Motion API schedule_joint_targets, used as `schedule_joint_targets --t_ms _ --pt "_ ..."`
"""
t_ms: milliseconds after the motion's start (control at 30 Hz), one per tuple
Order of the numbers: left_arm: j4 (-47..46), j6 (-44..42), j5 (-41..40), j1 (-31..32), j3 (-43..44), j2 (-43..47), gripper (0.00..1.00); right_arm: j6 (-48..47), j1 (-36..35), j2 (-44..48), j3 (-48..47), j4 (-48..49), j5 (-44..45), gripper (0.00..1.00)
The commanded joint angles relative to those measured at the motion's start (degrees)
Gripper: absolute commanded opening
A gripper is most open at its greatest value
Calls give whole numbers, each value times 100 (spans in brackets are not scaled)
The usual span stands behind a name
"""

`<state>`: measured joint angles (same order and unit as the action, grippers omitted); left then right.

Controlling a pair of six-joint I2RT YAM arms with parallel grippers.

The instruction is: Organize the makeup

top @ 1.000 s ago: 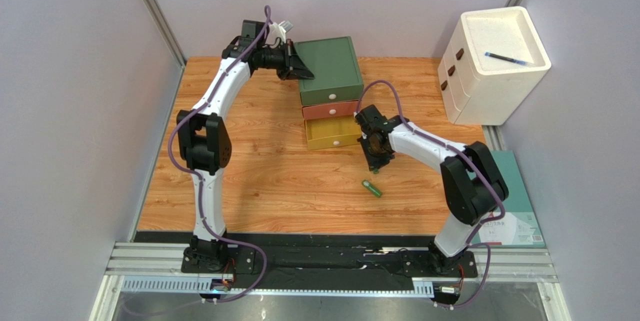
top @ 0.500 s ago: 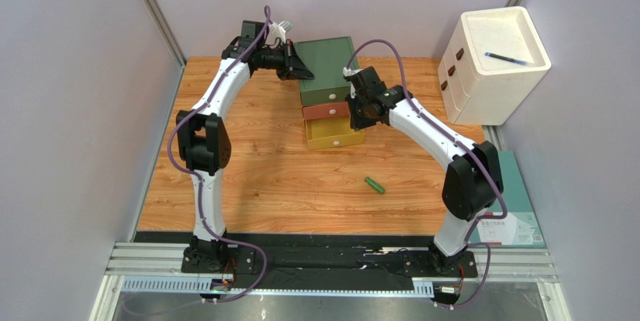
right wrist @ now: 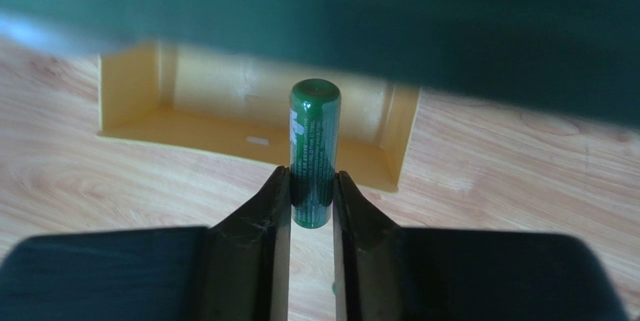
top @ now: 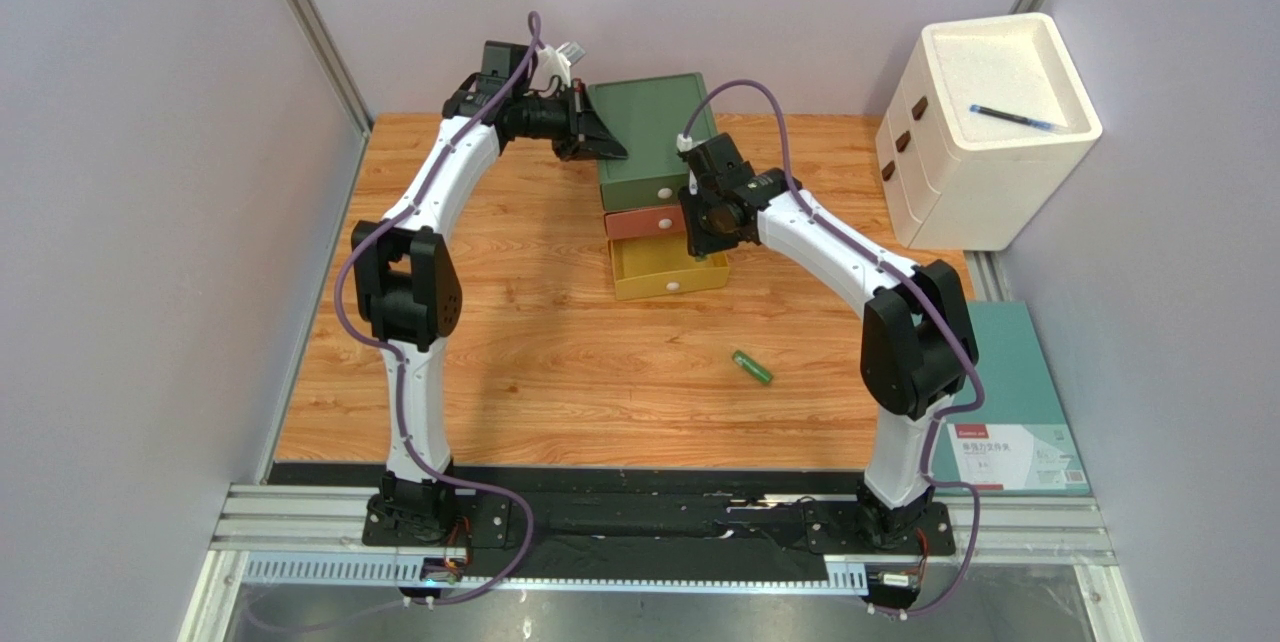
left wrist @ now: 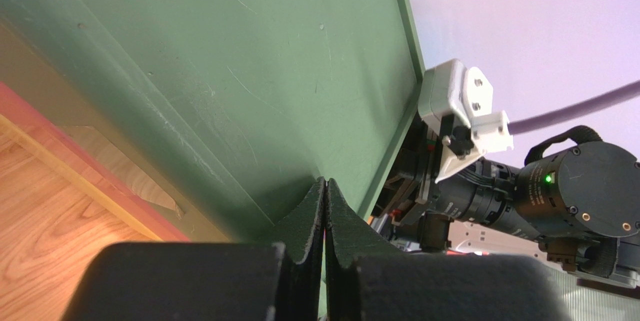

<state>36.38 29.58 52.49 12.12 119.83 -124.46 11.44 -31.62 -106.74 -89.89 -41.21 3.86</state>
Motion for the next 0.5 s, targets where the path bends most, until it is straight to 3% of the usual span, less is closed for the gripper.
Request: schedule_joint_targets --t_ms 0,200,467 --pt "967 -480 -890 -78 -285 -271 0 288 -2 -233 -380 368 71 30" --pt "941 -462 -872 -78 -276 -271 0 323 -73 -251 -267 368 212 48" --pt "853 -418 -828 -78 -346 -271 0 342 -90 609 384 369 177 50"
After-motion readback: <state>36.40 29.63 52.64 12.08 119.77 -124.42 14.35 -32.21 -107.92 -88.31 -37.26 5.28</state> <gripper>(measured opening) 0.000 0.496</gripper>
